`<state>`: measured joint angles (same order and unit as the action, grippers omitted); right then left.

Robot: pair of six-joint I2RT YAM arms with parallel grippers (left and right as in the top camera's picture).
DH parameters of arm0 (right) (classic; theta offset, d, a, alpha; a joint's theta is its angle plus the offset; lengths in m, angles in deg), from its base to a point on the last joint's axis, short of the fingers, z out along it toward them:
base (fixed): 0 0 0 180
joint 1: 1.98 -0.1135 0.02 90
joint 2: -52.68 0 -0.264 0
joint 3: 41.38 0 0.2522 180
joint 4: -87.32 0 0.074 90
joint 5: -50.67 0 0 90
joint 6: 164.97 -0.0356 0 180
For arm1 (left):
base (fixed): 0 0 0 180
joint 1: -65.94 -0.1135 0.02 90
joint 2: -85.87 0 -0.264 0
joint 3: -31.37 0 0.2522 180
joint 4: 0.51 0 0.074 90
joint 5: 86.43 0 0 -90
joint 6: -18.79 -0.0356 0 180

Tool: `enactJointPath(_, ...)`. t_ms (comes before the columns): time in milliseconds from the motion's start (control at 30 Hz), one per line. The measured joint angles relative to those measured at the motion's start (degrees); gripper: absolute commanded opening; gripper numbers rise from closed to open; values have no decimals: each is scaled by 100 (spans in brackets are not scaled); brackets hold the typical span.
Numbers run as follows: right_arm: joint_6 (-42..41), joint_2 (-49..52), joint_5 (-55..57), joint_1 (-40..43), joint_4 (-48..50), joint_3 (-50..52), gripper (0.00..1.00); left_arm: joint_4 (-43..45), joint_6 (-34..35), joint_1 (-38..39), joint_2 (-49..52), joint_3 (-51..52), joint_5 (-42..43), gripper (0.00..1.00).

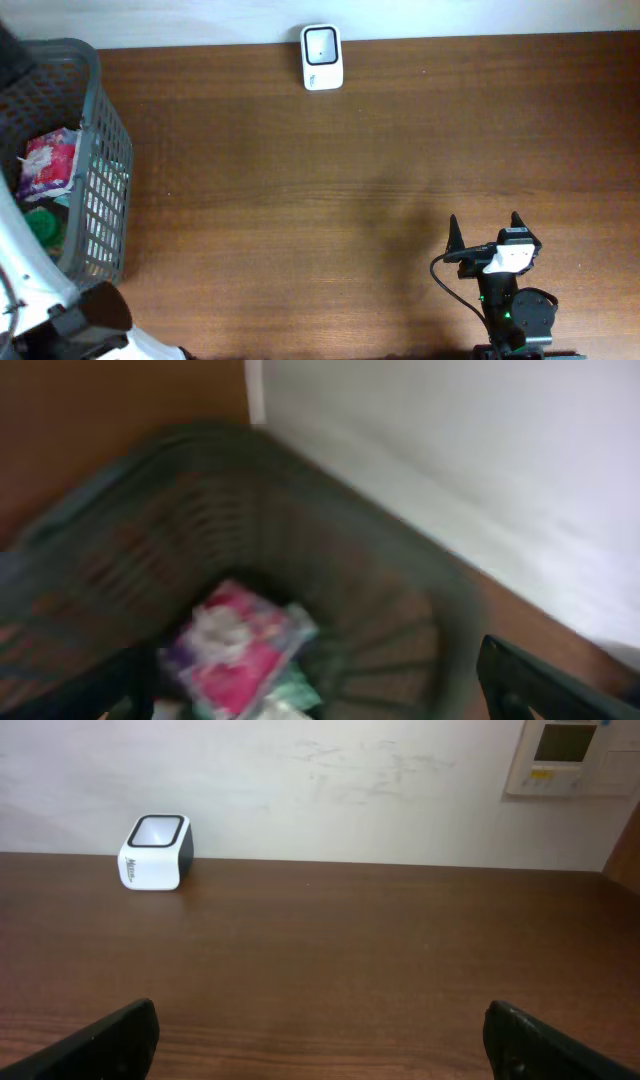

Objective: Scan the item barcode
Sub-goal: 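Reach the left gripper into the basket and grasp the red-purple package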

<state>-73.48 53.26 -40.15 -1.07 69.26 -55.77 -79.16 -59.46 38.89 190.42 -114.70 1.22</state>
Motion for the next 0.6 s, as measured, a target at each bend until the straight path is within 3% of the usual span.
enactJointPath(100, -2, 0, 0, 0, 0, 0, 99, -232, -157, -361, 39, 0, -28, 96)
enactJointPath(167, 0, 0, 0, 0, 2, 0, 99, -275, -787, -562, 87, 125, -28, 100)
enactJointPath(267, 2, 0, 0, 0, 2, 0, 99, -258, -1532, -651, 221, 715, -26, 85)
enactJointPath(367, -2, 0, 0, 0, 2, 0, 99, 229, -2697, -651, 474, 1860, -26, 78)
enactJointPath(400, -2, 0, -2, 0, 0, 0, 99, 564, -2929, -651, 474, 2105, -28, 82)
enactJointPath(433, 2, 0, -2, 0, 2, 0, 99, 721, -3099, -651, 474, 2297, -26, 97)
enactJointPath(600, 0, 0, 0, 0, 2, 0, 99, 1290, -3589, -651, 772, 2702, 579, 90)
